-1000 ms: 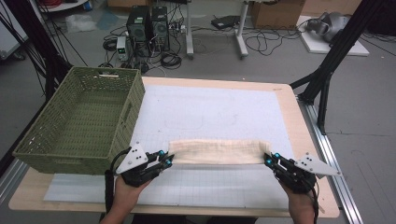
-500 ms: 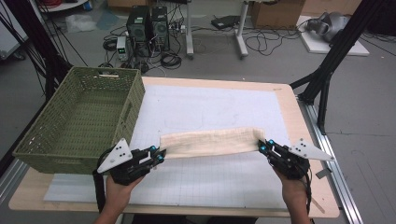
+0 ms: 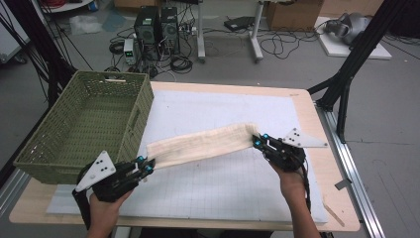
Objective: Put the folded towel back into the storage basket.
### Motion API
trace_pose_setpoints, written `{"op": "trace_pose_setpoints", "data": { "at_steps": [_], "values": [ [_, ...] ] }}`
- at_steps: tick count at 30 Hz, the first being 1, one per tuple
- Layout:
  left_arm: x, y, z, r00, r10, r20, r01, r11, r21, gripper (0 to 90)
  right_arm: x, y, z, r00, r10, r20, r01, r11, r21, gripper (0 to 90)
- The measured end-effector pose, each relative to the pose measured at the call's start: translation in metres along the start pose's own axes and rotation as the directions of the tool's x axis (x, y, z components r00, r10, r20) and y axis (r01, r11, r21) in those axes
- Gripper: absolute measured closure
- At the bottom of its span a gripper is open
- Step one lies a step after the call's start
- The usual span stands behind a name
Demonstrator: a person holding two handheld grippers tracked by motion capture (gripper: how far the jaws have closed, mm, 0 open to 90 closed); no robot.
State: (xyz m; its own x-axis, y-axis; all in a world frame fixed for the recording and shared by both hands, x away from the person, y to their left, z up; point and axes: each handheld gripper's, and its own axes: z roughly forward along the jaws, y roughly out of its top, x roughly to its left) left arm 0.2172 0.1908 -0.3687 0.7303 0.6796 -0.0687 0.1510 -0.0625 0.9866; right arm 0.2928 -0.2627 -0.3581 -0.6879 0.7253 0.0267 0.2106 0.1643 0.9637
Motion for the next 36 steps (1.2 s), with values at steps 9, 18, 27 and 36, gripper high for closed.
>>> {"op": "trace_pose_setpoints", "data": {
  "at_steps": [9,18,27,36],
  "values": [
    [0.005,0.002,-0.024,0.9992,0.001,-0.041,-0.002,0.9997,-0.023,82.5,0.003,0.017,0.03,0.9977,-0.002,-0.068,0.001,1.0,-0.016,83.7],
    [0.009,0.004,-0.037,0.9973,-0.002,-0.073,0.0,0.9993,-0.037,82.5,0.005,0.032,0.055,0.9958,-0.025,-0.088,0.025,1.0,0.0,83.7],
    [0.015,0.008,-0.053,0.9942,-0.011,-0.107,0.006,0.999,-0.044,82.5,0.011,0.057,0.095,0.9923,-0.052,-0.112,0.056,0.998,0.028,83.8],
    [0.021,0.01,-0.071,0.9904,-0.014,-0.138,0.005,0.9978,-0.066,82.5,0.021,0.073,0.125,0.9884,-0.067,-0.136,0.071,0.997,0.032,83.7]
  ]
}}
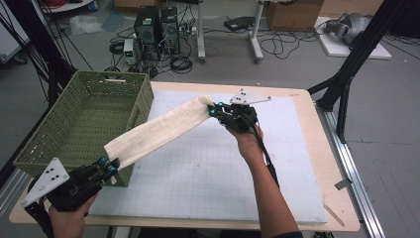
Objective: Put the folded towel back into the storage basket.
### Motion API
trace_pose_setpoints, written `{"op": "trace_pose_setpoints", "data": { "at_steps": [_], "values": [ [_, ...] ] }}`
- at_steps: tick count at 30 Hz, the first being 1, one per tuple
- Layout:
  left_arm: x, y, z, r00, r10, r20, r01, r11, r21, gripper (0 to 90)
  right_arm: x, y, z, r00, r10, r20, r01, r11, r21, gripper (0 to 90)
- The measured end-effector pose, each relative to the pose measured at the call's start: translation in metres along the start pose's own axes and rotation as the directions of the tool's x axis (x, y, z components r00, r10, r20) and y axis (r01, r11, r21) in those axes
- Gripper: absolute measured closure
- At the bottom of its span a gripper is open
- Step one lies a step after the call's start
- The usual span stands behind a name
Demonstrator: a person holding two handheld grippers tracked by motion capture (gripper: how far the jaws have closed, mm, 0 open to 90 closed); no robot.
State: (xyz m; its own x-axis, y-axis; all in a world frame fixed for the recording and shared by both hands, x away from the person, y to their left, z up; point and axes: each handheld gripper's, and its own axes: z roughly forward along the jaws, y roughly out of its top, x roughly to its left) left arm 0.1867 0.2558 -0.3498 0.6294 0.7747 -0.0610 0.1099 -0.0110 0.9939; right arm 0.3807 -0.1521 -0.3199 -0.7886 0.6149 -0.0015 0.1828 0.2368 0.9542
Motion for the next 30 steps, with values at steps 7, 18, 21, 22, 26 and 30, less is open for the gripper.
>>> {"op": "trace_pose_setpoints", "data": {
  "at_steps": [7,18,21,22,26,30],
  "values": [
    [0.01,0.003,-0.015,0.9995,-0.001,-0.032,0.001,1.0,-0.009,82.5,0.008,0.019,0.033,0.9994,-0.021,-0.026,0.021,1.0,0.007,83.8],
    [0.026,0.01,-0.03,0.9959,-0.003,-0.09,0.002,0.9999,-0.012,82.5,0.017,0.049,0.083,0.9984,-0.042,-0.037,0.043,0.999,0.025,83.8],
    [0.031,0.01,-0.031,0.9944,-0.014,-0.105,0.013,0.9998,-0.014,82.5,0.02,0.056,0.096,0.9981,-0.049,-0.036,0.05,0.998,0.026,83.7],
    [0.033,0.009,-0.032,0.9938,-0.018,-0.11,0.017,0.9998,-0.014,82.5,0.02,0.056,0.096,0.9981,-0.049,-0.036,0.05,0.998,0.026,83.7],
    [0.041,0.008,-0.037,0.9906,-0.03,-0.133,0.028,0.9995,-0.017,82.5,0.025,0.065,0.117,0.9978,-0.055,-0.038,0.056,0.998,0.036,83.7],
    [0.047,0.008,-0.041,0.988,-0.034,-0.151,0.033,0.9994,-0.011,82.5,0.029,0.072,0.133,0.9974,-0.056,-0.045,0.058,0.997,0.044,83.7]
  ]
}}
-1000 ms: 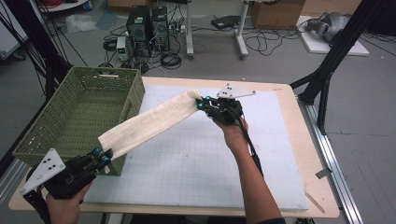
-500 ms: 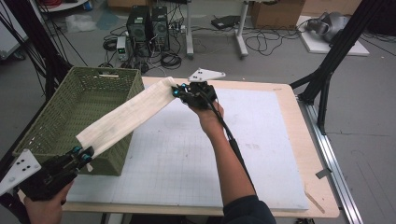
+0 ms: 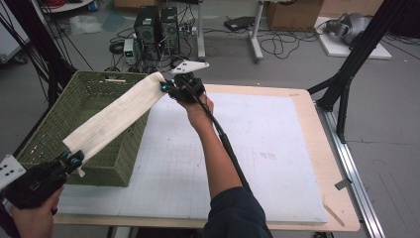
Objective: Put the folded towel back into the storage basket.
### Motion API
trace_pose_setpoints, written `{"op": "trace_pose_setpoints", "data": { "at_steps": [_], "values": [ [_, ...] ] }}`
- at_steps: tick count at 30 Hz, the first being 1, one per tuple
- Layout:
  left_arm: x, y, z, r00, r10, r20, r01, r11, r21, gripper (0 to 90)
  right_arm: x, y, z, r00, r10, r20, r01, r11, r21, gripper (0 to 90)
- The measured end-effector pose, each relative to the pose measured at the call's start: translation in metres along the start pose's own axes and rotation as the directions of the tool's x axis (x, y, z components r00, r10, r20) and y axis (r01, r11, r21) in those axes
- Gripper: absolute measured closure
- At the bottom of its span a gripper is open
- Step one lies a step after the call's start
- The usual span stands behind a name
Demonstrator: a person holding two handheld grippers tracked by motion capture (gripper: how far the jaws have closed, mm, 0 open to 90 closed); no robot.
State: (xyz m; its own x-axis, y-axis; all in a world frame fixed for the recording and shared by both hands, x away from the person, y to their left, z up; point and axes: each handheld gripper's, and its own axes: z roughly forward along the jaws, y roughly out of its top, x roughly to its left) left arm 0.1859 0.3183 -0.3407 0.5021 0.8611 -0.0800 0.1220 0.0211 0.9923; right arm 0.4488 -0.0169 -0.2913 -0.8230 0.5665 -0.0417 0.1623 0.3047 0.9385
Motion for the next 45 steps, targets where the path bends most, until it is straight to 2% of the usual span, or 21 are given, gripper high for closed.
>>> {"op": "trace_pose_setpoints", "data": {
  "at_steps": [3,4,5,6,7,9,14,21,34,36,37,38,39,40,41,42,43,45],
  "values": [
    [0.005,0.001,-0.003,0.9996,0.007,-0.027,-0.006,1.0,0.007,82.5,0.004,0.006,0.013,1.0,-0.003,-0.003,0.003,1.0,-0.002,83.7],
    [0.009,0.001,-0.005,0.9993,-0.001,-0.037,0.002,1.0,0.008,82.5,0.004,0.006,0.013,1.0,-0.003,-0.003,0.003,1.0,-0.002,83.7],
    [0.012,0.001,-0.007,0.999,-0.008,-0.044,0.008,0.9999,0.008,82.5,0.007,0.009,0.023,1.0,-0.005,-0.006,0.005,1.0,0.007,83.7],
    [0.014,0.001,-0.008,0.9986,-0.015,-0.051,0.016,0.9998,0.008,82.5,0.007,0.009,0.023,1.0,-0.005,-0.006,0.005,1.0,0.007,83.7],
    [0.017,0.001,-0.009,0.998,-0.018,-0.06,0.019,0.9998,0.008,82.5,0.01,0.012,0.032,0.9999,-0.008,-0.007,0.008,1.0,0.015,83.7],
    [0.021,0.0,-0.012,0.9972,-0.019,-0.072,0.02,0.9997,0.012,82.5,0.011,0.012,0.035,1.0,-0.005,-0.008,0.005,1.0,0.016,83.7],
    [0.036,0.0,-0.018,0.9937,-0.011,-0.112,0.015,0.9994,0.031,82.5,0.019,0.018,0.056,0.9997,-0.017,-0.017,0.018,0.999,0.035,83.6],
    [0.045,0.0,-0.021,0.9904,-0.018,-0.137,0.024,0.9988,0.042,82.5,0.027,0.024,0.073,0.9999,-0.017,-0.001,0.017,0.999,0.051,83.6],
    [0.071,0.0,-0.028,0.977,-0.042,-0.209,0.058,0.9957,0.072,82.3,0.044,0.033,0.107,0.999,-0.042,0.015,0.041,0.995,0.087,83.6],
    [0.074,0.0,-0.027,0.9728,-0.04,-0.228,0.061,0.9945,0.086,81.2,0.048,0.035,0.115,0.9981,-0.055,0.027,0.052,0.994,0.095,83.2],
    [0.079,0.0,-0.025,0.9689,-0.04,-0.244,0.068,0.9918,0.108,79.4,0.049,0.035,0.118,0.998,-0.057,0.029,0.054,0.994,0.099,81.7],
    [0.079,0.0,-0.025,0.9689,-0.04,-0.244,0.068,0.9918,0.108,74.2,0.049,0.035,0.118,0.998,-0.057,0.029,0.054,0.994,0.099,81.7],
    [0.082,0.0,-0.024,0.9655,-0.041,-0.257,0.074,0.9898,0.122,74.2,0.051,0.035,0.121,0.9976,-0.063,0.03,0.059,0.993,0.106,75.9],
    [0.084,-0.001,-0.024,0.958,-0.04,-0.284,0.078,0.9896,0.121,59.7,0.053,0.033,0.127,0.9966,-0.068,0.046,0.061,0.989,0.136,60.6],
    [0.085,-0.002,-0.024,0.9445,-0.048,-0.325,0.09,0.989,0.117,32.1,0.055,0.03,0.133,0.9937,-0.077,0.08,0.062,0.982,0.177,55.6],
    [0.086,-0.002,-0.025,0.9362,-0.051,-0.348,0.095,0.9891,0.112,32.1,0.055,0.03,0.133,0.9937,-0.077,0.08,0.062,0.982,0.177,55.6],
    [0.087,-0.001,-0.029,0.9259,-0.052,-0.374,0.094,0.991,0.095,26.8,0.056,0.03,0.132,0.995,-0.069,0.072,0.056,0.983,0.174,53.9],
    [0.085,0.002,-0.034,0.9162,-0.055,-0.397,0.092,0.9928,0.076,27.9,0.056,0.031,0.13,0.9949,-0.072,0.071,0.059,0.983,0.171,53.3]
  ]
}}
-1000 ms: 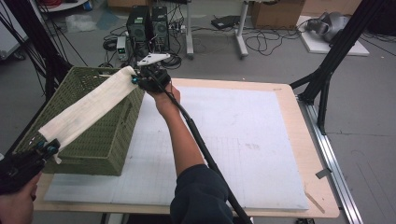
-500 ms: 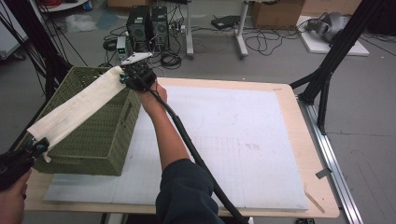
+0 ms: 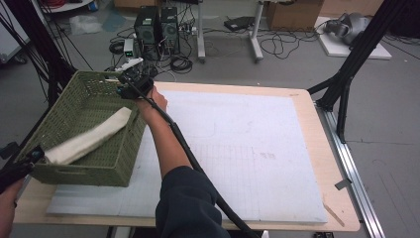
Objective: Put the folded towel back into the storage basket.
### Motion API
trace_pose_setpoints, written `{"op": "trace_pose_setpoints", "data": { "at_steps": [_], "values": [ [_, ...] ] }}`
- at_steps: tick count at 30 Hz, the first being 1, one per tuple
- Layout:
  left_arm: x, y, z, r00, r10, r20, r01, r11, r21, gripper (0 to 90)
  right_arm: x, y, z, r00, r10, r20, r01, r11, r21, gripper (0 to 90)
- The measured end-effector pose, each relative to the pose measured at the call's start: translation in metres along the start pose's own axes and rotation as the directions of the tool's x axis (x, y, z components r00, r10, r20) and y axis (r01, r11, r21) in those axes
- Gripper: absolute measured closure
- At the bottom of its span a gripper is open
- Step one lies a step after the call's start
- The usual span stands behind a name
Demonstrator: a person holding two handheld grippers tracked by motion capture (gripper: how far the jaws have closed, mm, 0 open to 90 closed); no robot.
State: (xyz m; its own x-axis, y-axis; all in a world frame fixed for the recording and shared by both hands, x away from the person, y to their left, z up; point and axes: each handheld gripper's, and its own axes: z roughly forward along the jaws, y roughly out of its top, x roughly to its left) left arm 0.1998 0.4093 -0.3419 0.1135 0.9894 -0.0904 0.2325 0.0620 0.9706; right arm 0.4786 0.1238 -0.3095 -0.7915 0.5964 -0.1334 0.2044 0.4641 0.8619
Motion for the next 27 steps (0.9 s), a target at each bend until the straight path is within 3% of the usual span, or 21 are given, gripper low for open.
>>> {"op": "trace_pose_setpoints", "data": {
  "at_steps": [6,9,12,13,17,18,19,21,22,25,27],
  "values": [
    [-0.009,0.015,-0.016,0.9963,0.021,0.084,-0.014,0.9971,-0.075,28.0,-0.009,-0.002,-0.028,0.9997,0.022,-0.013,-0.023,0.999,-0.05,49.3],
    [-0.019,0.017,-0.017,0.9931,0.002,0.117,0.01,0.9946,-0.104,19.9,-0.018,-0.008,-0.051,0.9975,0.048,-0.051,-0.053,0.995,-0.087,44.4],
    [-0.027,0.017,-0.012,0.977,-0.03,0.211,0.048,0.9957,-0.079,16.3,-0.027,-0.017,-0.072,0.9924,0.075,-0.098,-0.084,0.992,-0.093,38.3],
    [-0.03,0.017,-0.01,0.9714,-0.035,0.235,0.054,0.9957,-0.075,16.3,-0.033,-0.026,-0.087,0.9889,0.085,-0.122,-0.097,0.991,-0.092,32.8],
    [-0.048,0.018,0.002,0.9553,-0.012,0.296,0.035,0.9968,-0.072,16.3,-0.041,-0.039,-0.107,0.9861,0.101,-0.132,-0.112,0.99,-0.082,24.6],
    [-0.052,0.019,0.004,0.9514,-0.008,0.308,0.031,0.9972,-0.069,16.4,-0.047,-0.05,-0.123,0.9877,0.107,-0.114,-0.116,0.991,-0.07,19.6],
    [-0.058,0.02,0.008,0.9456,-0.004,0.325,0.027,0.9975,-0.065,16.4,-0.047,-0.05,-0.123,0.9877,0.107,-0.114,-0.116,0.991,-0.07,19.6],
    [-0.071,0.021,0.015,0.9321,0.009,0.362,0.013,0.9982,-0.059,16.7,-0.058,-0.07,-0.148,0.9869,0.126,-0.101,-0.133,0.988,-0.074,19.5],
    [-0.078,0.021,0.019,0.926,0.014,0.377,0.007,0.9985,-0.054,16.7,-0.058,-0.07,-0.148,0.9869,0.126,-0.101,-0.133,0.988,-0.074,19.5],
    [-0.098,0.021,0.028,0.9094,0.033,0.414,-0.012,0.9985,-0.054,16.7,-0.068,-0.094,-0.176,0.986,0.149,-0.076,-0.154,0.986,-0.071,19.0],
    [-0.111,0.021,0.034,0.893,0.038,0.449,-0.015,0.9984,-0.054,16.7,-0.072,-0.108,-0.191,0.9859,0.157,-0.059,-0.161,0.984,-0.074,18.5]
  ]
}}
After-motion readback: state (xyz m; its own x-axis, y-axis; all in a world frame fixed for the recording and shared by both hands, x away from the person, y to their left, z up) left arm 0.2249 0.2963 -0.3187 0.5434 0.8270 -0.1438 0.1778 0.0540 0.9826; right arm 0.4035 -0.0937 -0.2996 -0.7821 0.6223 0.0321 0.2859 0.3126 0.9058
